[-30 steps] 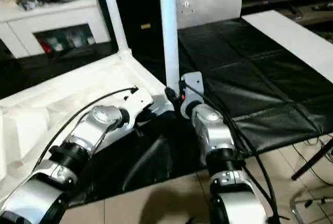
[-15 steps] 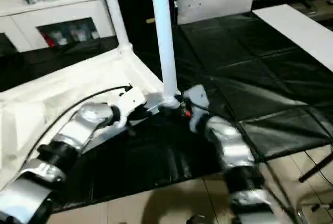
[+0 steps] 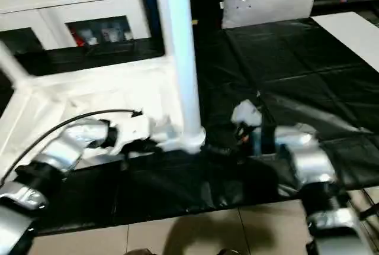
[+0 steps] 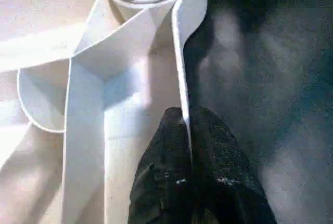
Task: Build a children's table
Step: Rotate leg to tighten
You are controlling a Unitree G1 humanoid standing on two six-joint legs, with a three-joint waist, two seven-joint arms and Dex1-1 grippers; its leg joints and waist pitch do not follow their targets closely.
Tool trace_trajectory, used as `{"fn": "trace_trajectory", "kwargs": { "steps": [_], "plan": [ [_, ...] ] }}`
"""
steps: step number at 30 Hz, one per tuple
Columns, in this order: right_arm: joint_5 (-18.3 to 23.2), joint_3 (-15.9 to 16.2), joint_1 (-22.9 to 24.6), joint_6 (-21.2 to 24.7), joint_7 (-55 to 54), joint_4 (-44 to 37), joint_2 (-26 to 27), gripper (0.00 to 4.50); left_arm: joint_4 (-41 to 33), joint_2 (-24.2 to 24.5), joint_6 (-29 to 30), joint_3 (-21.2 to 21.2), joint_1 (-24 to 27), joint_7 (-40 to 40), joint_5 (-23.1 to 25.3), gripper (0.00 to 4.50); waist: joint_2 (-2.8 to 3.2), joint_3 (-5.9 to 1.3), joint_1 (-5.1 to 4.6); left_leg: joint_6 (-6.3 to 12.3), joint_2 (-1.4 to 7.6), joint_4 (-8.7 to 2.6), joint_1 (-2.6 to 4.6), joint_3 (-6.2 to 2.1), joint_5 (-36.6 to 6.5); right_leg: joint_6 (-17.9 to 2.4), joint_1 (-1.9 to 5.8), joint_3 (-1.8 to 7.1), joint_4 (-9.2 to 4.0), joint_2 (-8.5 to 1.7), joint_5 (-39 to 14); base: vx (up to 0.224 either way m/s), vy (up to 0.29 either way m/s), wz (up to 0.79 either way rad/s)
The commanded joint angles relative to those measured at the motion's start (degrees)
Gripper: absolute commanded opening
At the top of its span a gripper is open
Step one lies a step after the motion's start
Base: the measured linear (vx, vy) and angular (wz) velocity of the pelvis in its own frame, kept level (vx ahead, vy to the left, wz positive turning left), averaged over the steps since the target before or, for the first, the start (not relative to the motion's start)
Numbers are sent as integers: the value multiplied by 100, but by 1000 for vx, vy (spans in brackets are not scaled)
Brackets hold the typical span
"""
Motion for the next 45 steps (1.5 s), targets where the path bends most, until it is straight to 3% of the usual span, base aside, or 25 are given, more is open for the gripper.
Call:
{"fn": "trace_trajectory", "kwargs": {
  "steps": [1, 5, 7, 17, 20, 22, 27, 32, 35, 36, 37, 39, 40, 42, 43, 44, 45],
  "plan": [
    [4, 169, -101, -15, 220, 13, 23, 380, -257, 65, -202, -316, 124, -441, 68, 0, -161, -419, 39, 761, 431, -392, -18, -113, -71, -311, 386, 472, -377, -517, -1684, 0, 0, 0],
    [50, 240, -151, 91, 448, 48, 41, 359, -306, 64, -300, -360, 169, -582, 51, 0, -159, -436, 123, 718, 460, -394, 5, -117, -41, -334, 371, 480, -370, -503, -1618, 0, 0, 0],
    [84, 253, -156, 129, 498, 42, 50, 328, -306, 62, -327, -370, 174, -607, 49, 0, -166, -446, 149, 721, 457, -388, -14, -123, 4, -338, 390, 481, -349, -510, -1525, 0, 0, 0],
    [129, 507, -201, 206, 801, 123, 222, 240, -537, 53, -364, -491, 284, -883, -17, 0, -174, -438, 156, 671, 449, -397, -17, -114, -48, -293, 386, 469, -377, -509, -1696, 0, 0, 0],
    [107, 532, -264, 210, 790, 233, 313, 236, -563, 40, -358, -522, 300, -899, -15, 0, -167, -434, 148, 641, 445, -401, -14, -114, -110, -262, 382, 464, -394, -500, -1769, 0, 0, 0],
    [91, 559, -327, 223, 785, 335, 377, 200, -580, 30, -352, -543, 312, -925, -6, 0, -173, -432, 141, 619, 440, -405, -16, -117, -119, -240, 389, 457, -396, -501, -1798, 0, 0, 0],
    [180, 597, -318, 384, 931, 321, 400, 188, -606, 40, -295, -542, 350, -961, -14, 0, -231, -439, 133, 626, 439, -405, -17, -110, -60, -204, 393, 468, -390, -501, -1793, 0, 0, 0],
    [326, 564, -221, 529, 952, 177, 477, 188, -681, 23, -12, -455, 412, -851, -74, 0, -217, -439, 133, 639, 458, -405, -10, -110, -17, -267, 382, 473, -377, -509, -1728, 0, 0, 0],
    [368, 411, -99, 806, 317, -74, 738, 188, -733, -186, 596, -247, 370, -433, -156, 0, -222, -428, 126, 594, 450, -408, -6, -104, -33, -243, 381, 473, -401, -510, -1840, 0, 0, 0],
    [259, 351, -42, 942, -233, -153, 922, 188, -732, -335, 894, -140, 306, -154, -174, 0, -180, -409, 109, 538, 438, -417, 1, -98, -111, -198, 379, 467, -431, -498, -1979, 0, 0, 0],
    [259, 351, -42, 942, -233, -153, 922, 188, -732, -335, 894, -140, 306, -154, -174, 0, -198, -391, 84, 495, 435, -431, 1, -94, -144, -155, 378, 467, -462, -493, -2070, 0, 0, 0],
    [56, 330, 94, 1281, -1083, -286, 1247, 188, -560, -739, 1372, 51, 90, 611, -101, 0, -208, -362, 24, 317, 376, -445, 23, -79, -307, -16, 382, 413, -553, -461, -2444, 0, 0, 0],
    [-16, 302, 91, 1367, -1376, -280, 1356, 188, -496, -838, 1485, 94, 30, 799, -82, 0, -141, -342, -44, 192, 311, -434, 76, -82, -628, 176, 376, 332, -644, -453, -2898, 0, 0, 0],
    [-76, 252, 76, 1458, -1696, -264, 1479, 188, -442, -933, 1608, 142, -23, 986, -64, 0, -164, -308, -131, 175, 305, -442, 93, -80, -860, 303, 366, 288, -717, -426, -3098, 0, 0, 0],
    [-168, 87, 2, 1678, -2451, -182, 1781, 188, -327, -1127, 1875, 251, -139, 1371, -39, 0, -120, -280, -213, 117, 319, -440, 152, -91, -1159, 390, 352, 236, -790, -410, -3264, 0, 0, 0],
    [-250, -43, -80, 1697, -3087, -72, 2059, 188, -188, -1296, 2057, 350, -268, 1765, 4, 0, -80, -262, -347, 51, 351, -460, 183, -137, -1529, 445, 388, 126, -836, -385, -3335, 0, 0, 0],
    [-281, -87, -115, 1676, -3310, -20, 2155, 188, -127, -1355, 2112, 387, -320, 1931, 29, 0, -82, -277, -413, 32, 380, -471, 174, -169, -1689, 483, 429, 96, -832, -390, -3279, 0, 0, 0]
  ]
}}
